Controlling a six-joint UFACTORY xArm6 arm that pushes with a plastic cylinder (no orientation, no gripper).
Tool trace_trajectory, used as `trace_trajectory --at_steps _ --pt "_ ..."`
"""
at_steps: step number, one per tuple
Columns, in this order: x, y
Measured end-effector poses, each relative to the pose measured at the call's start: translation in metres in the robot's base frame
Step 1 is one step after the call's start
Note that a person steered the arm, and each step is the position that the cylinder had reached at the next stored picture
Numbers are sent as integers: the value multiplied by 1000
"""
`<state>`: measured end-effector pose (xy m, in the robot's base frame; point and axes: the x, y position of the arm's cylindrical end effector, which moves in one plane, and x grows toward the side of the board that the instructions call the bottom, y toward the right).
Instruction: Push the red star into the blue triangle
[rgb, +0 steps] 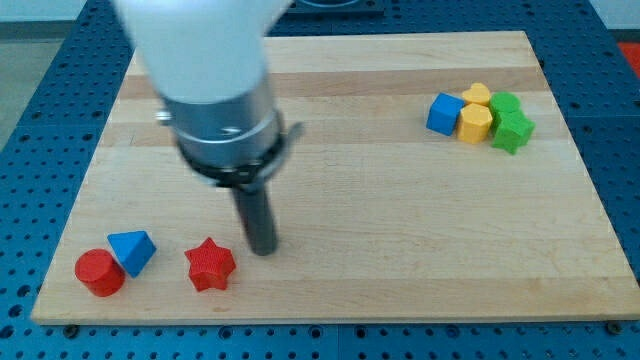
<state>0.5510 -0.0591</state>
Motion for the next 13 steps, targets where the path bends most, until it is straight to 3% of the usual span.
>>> trace_trajectory --at_steps 2,10,11,12,13 --pt "35 12" --pt "35 -109" --pt "47 -54" --pt "26 -2" --pt "-43 12"
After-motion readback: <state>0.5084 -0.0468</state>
